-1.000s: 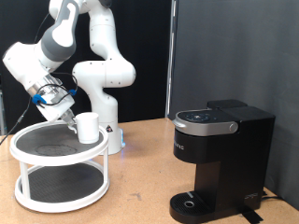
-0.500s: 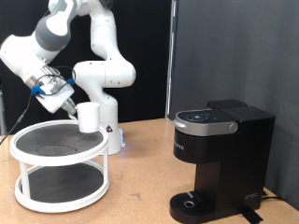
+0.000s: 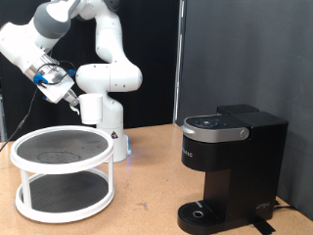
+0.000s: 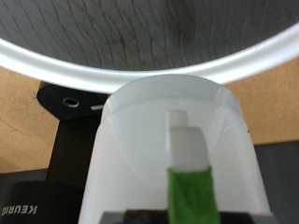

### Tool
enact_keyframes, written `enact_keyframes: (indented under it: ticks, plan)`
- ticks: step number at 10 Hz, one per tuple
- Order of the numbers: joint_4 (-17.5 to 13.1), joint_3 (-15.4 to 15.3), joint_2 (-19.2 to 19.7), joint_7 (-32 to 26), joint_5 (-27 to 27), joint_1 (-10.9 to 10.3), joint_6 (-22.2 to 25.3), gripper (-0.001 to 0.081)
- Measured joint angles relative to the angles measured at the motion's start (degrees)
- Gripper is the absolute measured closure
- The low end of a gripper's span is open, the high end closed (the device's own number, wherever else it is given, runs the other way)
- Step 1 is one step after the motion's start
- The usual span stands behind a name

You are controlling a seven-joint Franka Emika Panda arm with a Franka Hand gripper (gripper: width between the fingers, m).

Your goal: Make a cup of coffee with the keurig machine

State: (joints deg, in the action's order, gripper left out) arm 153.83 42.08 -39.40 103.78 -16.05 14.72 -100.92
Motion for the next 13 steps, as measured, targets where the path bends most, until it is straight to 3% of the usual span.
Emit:
enact_keyframes:
  ticks: [2, 6, 10, 13]
  plan:
    - [1.9, -0.7, 0.6, 2.0, -6.1, -1.4, -3.9, 0.0802]
    - [5.3, -6.5, 2.3, 7.2, -13.8, -6.3, -15.0, 0.0802]
    - [4.8, -9.9, 6.7, 8.1, -23.6, -13.4, -25.7, 0.0802]
    - [2.7, -10.6, 11.7, 7.9, -28.7, -18.6, -30.4, 0.0802]
